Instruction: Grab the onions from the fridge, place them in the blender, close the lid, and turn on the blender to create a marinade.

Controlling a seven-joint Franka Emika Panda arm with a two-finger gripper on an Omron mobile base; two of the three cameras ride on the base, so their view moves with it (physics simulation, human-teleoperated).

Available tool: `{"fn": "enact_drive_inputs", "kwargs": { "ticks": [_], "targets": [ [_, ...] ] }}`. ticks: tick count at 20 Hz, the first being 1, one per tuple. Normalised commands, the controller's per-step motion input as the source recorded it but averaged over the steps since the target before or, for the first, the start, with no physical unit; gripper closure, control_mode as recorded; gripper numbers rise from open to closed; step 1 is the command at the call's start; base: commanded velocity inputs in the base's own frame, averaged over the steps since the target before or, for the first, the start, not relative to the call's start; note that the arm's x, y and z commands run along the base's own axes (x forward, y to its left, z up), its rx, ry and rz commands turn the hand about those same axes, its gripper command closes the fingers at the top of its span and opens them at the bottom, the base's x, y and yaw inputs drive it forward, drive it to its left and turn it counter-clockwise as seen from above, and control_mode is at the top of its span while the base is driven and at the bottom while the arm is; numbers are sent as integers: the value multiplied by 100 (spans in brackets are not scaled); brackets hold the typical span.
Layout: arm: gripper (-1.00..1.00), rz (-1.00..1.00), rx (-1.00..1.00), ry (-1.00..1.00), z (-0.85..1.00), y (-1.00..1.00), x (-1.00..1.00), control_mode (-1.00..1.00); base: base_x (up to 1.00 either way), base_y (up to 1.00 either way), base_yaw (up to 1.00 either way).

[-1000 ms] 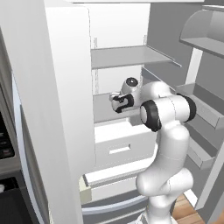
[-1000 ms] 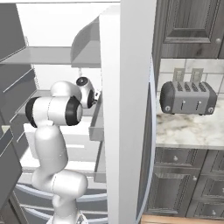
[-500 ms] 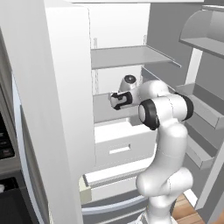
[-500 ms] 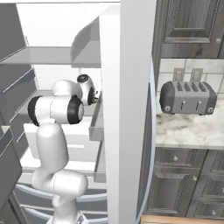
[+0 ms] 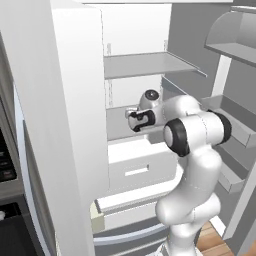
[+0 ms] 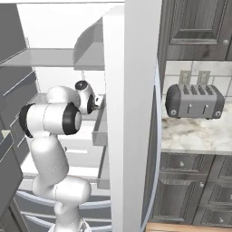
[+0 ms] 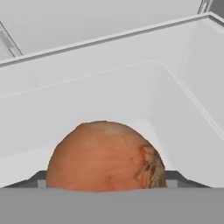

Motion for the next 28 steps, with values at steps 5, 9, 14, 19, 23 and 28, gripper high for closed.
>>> {"fn": "enact_drive_inputs", "kwargs": {
  "ticks": [5,9,14,19,23,28],
  "targets": [
    [100,0,0,0,2,31,-100,-100,0,0,0],
    [100,0,0,0,15,23,-100,-100,0,0,0],
    [100,0,2,0,34,2,-100,-100,0,0,0],
    [100,0,7,0,78,-3,-95,-100,0,0,0],
    [100,0,2,0,100,0,-73,-100,0,0,0],
    [100,0,0,1,100,-7,-50,-100,0,0,0]
  ]
}}
